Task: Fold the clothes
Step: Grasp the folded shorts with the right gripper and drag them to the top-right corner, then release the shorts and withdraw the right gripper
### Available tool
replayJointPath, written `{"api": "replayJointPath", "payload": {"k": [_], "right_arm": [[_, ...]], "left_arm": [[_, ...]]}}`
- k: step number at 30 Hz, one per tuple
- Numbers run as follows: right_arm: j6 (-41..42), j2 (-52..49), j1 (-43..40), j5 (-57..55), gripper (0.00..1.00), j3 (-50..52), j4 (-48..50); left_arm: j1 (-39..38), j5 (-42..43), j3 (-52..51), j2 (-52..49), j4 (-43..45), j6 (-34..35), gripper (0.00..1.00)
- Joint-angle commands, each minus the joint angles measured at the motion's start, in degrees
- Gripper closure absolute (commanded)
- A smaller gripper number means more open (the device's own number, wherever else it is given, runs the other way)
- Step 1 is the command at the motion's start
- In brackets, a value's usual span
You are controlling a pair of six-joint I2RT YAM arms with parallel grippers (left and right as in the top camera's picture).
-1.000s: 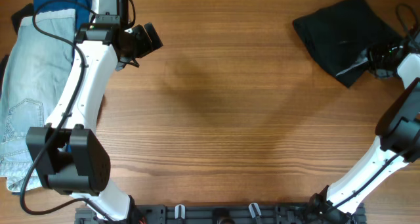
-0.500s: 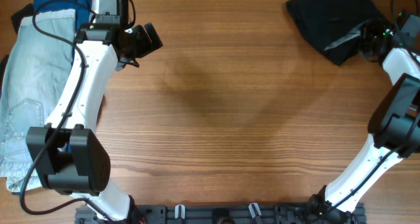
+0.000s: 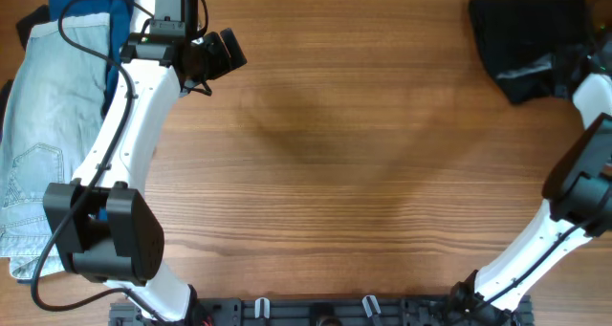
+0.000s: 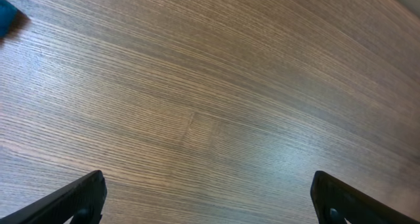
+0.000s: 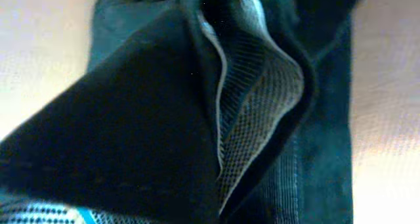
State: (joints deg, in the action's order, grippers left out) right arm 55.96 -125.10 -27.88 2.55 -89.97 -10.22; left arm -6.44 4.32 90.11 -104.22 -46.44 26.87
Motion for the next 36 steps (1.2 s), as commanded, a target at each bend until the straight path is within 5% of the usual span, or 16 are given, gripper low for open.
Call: {"api": "replayJointPath", "payload": {"k": [1, 5, 6, 7, 8, 9, 17, 25, 30, 36], "right_arm": [[-3.72, 2.32, 3.37, -1.6, 0.96, -0.11, 0.59], [-3.76, 2.32, 3.69, -3.41, 0.96, -0.13, 1.25], [-4.13, 2.32, 3.43, -3.1, 0.89, -0.13, 1.25], [-5.62, 2.32, 3.19, -2.47, 0.66, -0.13, 1.51], [-6.49, 2.4, 2.99, -2.03, 0.28, -0.13, 1.62], [-6.86, 2.93, 2.75, -1.86, 0.0, -0.13, 1.29], [-15.93, 20.61, 2.58, -0.63, 0.0, -0.13, -11.72], [-56.37, 42.95, 4.46, 48.35, 0.0, -0.13, -32.79], [-61.79, 49.55, 8.41, 46.9, 0.0, -0.13, -54.53], [-61.46, 49.66, 8.41, 36.48, 0.0, -0.11, -62.95]], "left_arm": [[-0.22, -0.57, 0.11, -0.81, 0.15, -0.72, 0.0], [-0.22, -0.55, 0.11, -0.81, 0.11, -0.72, 0.0], [-0.22, -0.57, 0.11, -0.81, 0.13, -0.72, 0.0], [-0.22, -0.57, 0.11, -0.81, 0.15, -0.72, 0.0], [-0.22, -0.55, 0.11, -0.81, 0.17, -0.72, 0.0], [-0.22, -0.57, 0.11, -0.81, 0.17, -0.72, 0.0], [-0.22, -0.55, 0.11, -0.81, -0.57, -0.72, 0.0], [-0.22, -0.55, 0.11, -0.81, -0.52, -0.72, 0.0], [-0.22, -0.55, 0.11, -0.81, -0.52, -0.72, 0.0], [-0.2, -0.55, 0.11, -0.81, -0.52, -0.72, 0.0]]}}
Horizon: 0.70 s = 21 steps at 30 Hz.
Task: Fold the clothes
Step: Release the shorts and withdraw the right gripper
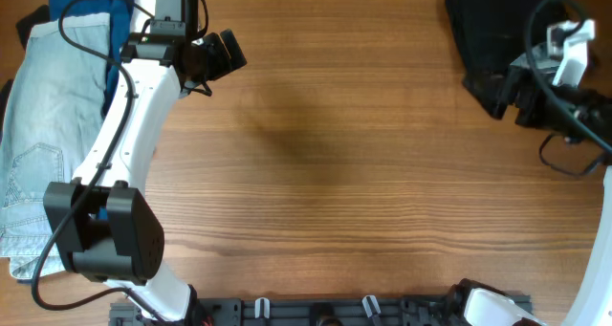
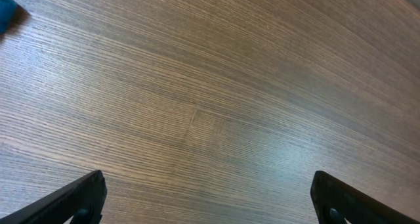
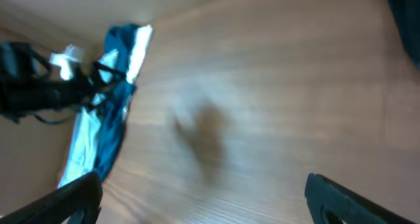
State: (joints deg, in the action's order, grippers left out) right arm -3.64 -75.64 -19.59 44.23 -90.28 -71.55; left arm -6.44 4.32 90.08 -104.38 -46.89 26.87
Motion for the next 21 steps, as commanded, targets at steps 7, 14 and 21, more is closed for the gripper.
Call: {"api": "replayJointPath", "payload": {"k": [7, 14, 21], "right_arm": [[-34.69, 0.24, 0.39, 9.7, 0.0, 1.57, 2.43], [-10.64, 21.62, 18.69, -16.39, 0.0, 28.5, 37.16], [-3.5, 46.58, 25.42, -26.88, 0.0, 61.55, 60.63]], "left_arm": [[-0.22, -0.55, 0.13, -0.66, -0.07, -0.72, 0.0], [-0.22, -0.55, 0.13, -0.66, -0.07, -0.72, 0.0], [-0.22, -0.55, 0.13, -0.66, -0.07, -0.72, 0.0]]}}
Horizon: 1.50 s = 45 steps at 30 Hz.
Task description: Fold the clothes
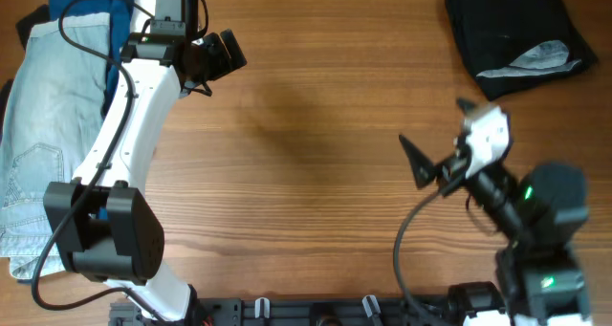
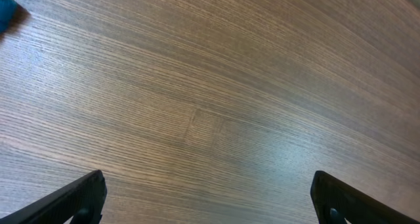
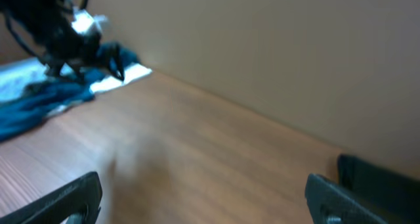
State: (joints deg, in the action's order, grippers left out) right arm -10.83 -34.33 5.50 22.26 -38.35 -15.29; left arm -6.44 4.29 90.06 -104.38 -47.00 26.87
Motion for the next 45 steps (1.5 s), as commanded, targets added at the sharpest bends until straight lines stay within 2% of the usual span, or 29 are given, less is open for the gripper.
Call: {"api": "replayJointPath", "payload": {"k": [1, 6, 10, 14, 36, 41, 45], "right_arm": [[3.69, 8.22, 0.33, -4.92, 0.0, 14.45, 8.09], [3.89, 25.81, 0.33, -4.96, 0.0, 32.5, 16.87], [4.22, 34.14, 0.33, -5.66, 0.0, 38.12, 16.92], [4.83, 34.16, 0.33, -8.94, 0.0, 38.05, 16.52], [4.83, 34.05, 0.33, -8.94, 0.0, 38.05, 16.52], [4.83, 34.05, 0.33, -8.94, 0.0, 38.05, 16.52], [4.83, 34.05, 0.33, -8.94, 0.0, 38.05, 16.52]], "left_arm": [[-0.22, -0.52, 0.15, -0.66, 0.04, -0.72, 0.0], [-0.22, -0.52, 0.15, -0.66, 0.04, -0.72, 0.0], [-0.22, -0.52, 0.15, -0.66, 0.04, -0.72, 0.0], [-0.22, -0.52, 0.15, -0.66, 0.04, -0.72, 0.0], [-0.11, -0.55, 0.15, -0.63, 0.02, -0.72, 0.0], [-0.96, -0.33, 0.15, 6.21, -4.9, -0.72, 0.0], [-0.9, -2.89, 0.15, 18.23, -12.07, -1.4, 0.0]]}}
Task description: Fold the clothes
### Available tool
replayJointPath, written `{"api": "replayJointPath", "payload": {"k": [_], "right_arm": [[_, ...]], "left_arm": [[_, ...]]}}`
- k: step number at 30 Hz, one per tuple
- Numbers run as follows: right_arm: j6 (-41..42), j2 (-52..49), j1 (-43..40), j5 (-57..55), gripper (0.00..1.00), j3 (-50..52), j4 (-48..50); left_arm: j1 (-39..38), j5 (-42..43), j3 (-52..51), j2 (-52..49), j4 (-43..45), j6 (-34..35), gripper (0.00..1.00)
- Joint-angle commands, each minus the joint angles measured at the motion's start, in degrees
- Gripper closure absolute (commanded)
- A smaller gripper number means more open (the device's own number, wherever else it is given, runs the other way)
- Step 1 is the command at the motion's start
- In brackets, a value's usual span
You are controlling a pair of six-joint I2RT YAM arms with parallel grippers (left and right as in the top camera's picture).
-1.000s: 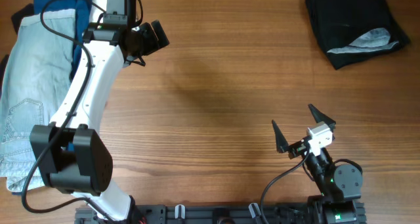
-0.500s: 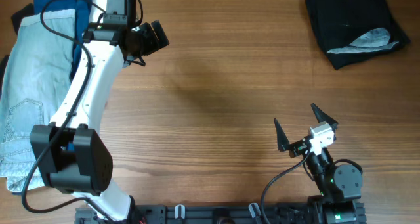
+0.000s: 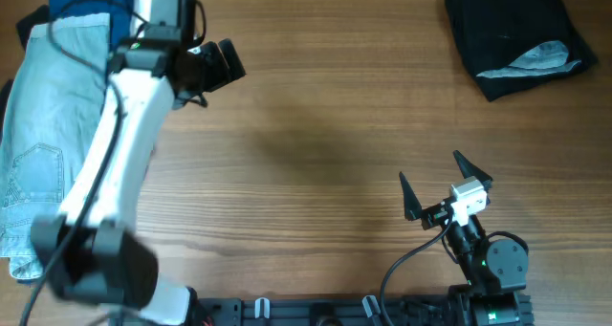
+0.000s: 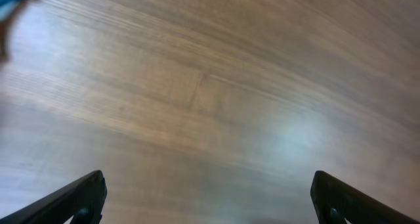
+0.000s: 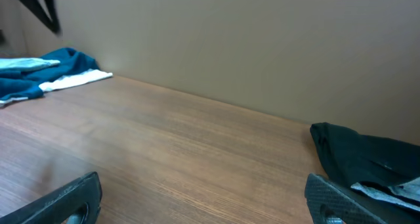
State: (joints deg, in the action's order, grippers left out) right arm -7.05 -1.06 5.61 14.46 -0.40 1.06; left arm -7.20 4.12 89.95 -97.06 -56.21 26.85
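Note:
A folded black garment (image 3: pixel 512 30) with a grey mesh patch lies at the far right corner of the table; the right wrist view shows its edge (image 5: pixel 367 161). Light blue jeans (image 3: pixel 43 125) lie spread along the left edge, with a blue garment bunched above them. My left gripper (image 3: pixel 232 61) is open over bare wood beside the jeans, and its fingers (image 4: pixel 75 199) hold nothing. My right gripper (image 3: pixel 438 180) stands open and empty near the front edge, well away from the black garment.
The wooden table (image 3: pixel 306 154) stretches between the two piles. A dark rack (image 3: pixel 316 312) runs along the front edge under the arm bases. In the right wrist view a beige wall (image 5: pixel 262 46) stands behind the table.
My right arm has drawn back toward the front edge, its gripper still open. The left arm has shifted slightly and its wrist view is blurred. The clothes have not moved.
At first my right gripper was down in the black garment at the far right corner. Then it was open beside the garment, which lay further left. After that it was mid-table, away from the flat garment, and now it is by the front edge.

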Motion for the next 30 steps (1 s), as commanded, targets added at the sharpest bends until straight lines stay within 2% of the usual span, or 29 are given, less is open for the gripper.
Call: {"api": "replayJointPath", "payload": {"k": [1, 3, 5, 9, 10, 14, 17, 22, 30], "right_arm": [[1.05, 0.79, 0.22, -1.14, 0.0, 0.11, 0.17], [1.03, 0.79, 0.22, -1.14, 0.0, 0.11, 0.17], [1.05, 0.79, 0.22, -1.14, 0.0, 0.11, 0.17], [1.05, 0.79, 0.22, -1.14, 0.0, 0.11, 0.17], [1.03, 0.79, 0.22, -1.14, 0.0, 0.11, 0.17], [1.05, 0.79, 0.22, -1.14, 0.0, 0.11, 0.17], [1.03, 0.79, 0.22, -1.14, 0.0, 0.11, 0.17], [1.05, 0.79, 0.22, -1.14, 0.0, 0.11, 0.17], [1.05, 0.79, 0.22, -1.14, 0.0, 0.11, 0.17]], "left_arm": [[-0.15, -3.74, -0.15, 15.47, -3.34, -3.23, 0.0], [-0.13, -5.09, -3.39, 23.71, 0.87, -8.61, 0.0], [1.33, -4.98, -11.04, 33.2, 9.4, -13.22, 0.0], [8.83, -3.56, -36.06, 53.2, 26.99, -13.2, 0.0], [10.51, -3.56, -45.38, 59.67, 33.05, -13.2, 0.0], [11.87, -3.56, -65.92, 74.99, 46.34, -13.22, 0.0], [11.58, -3.54, -77.05, 82.05, 54.66, -13.2, 0.0], [11.17, -3.61, -84.56, 89.24, 56.65, -13.31, 0.0], [11.63, -3.56, -85.35, 94.2, 53.09, -17.46, 0.0]]}}
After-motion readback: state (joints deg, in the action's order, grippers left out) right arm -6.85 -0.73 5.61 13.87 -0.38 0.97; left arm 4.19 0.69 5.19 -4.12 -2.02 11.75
